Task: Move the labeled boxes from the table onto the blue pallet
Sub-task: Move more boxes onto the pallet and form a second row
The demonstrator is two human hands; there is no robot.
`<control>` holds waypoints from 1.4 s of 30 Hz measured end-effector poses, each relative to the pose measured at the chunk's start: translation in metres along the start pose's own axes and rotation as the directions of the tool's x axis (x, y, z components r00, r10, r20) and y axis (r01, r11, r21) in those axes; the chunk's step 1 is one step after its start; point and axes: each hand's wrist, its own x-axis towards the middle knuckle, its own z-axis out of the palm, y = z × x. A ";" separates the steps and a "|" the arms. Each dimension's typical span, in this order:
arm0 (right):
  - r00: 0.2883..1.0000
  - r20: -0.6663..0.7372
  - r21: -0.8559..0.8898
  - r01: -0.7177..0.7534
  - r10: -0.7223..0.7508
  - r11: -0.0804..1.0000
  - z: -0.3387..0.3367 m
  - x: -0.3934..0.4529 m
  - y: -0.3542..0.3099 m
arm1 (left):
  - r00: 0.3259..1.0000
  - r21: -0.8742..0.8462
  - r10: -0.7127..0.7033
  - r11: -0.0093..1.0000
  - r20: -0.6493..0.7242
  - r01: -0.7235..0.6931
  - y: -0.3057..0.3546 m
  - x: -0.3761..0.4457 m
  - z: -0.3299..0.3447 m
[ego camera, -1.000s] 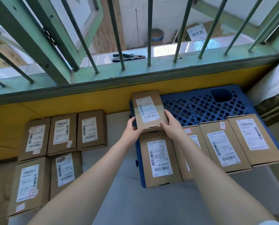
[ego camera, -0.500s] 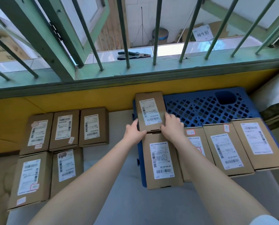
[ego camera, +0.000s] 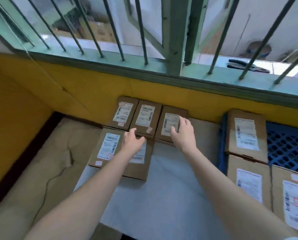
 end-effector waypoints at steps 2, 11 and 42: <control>0.995 0.100 0.039 -0.006 0.002 0.999 0.037 -0.008 -0.031 | 0.997 -0.004 -0.070 0.998 -0.023 0.070 -0.046 0.013 -0.025; 0.848 0.462 0.103 -0.341 0.259 0.934 0.187 -0.040 -0.105 | 0.987 0.015 -0.157 0.987 -0.045 0.158 -0.179 0.054 -0.088; 0.945 -0.031 0.774 -0.184 0.326 0.607 -0.169 -0.084 0.136 | 0.904 -0.622 0.365 0.767 0.223 -0.156 0.139 -0.116 0.115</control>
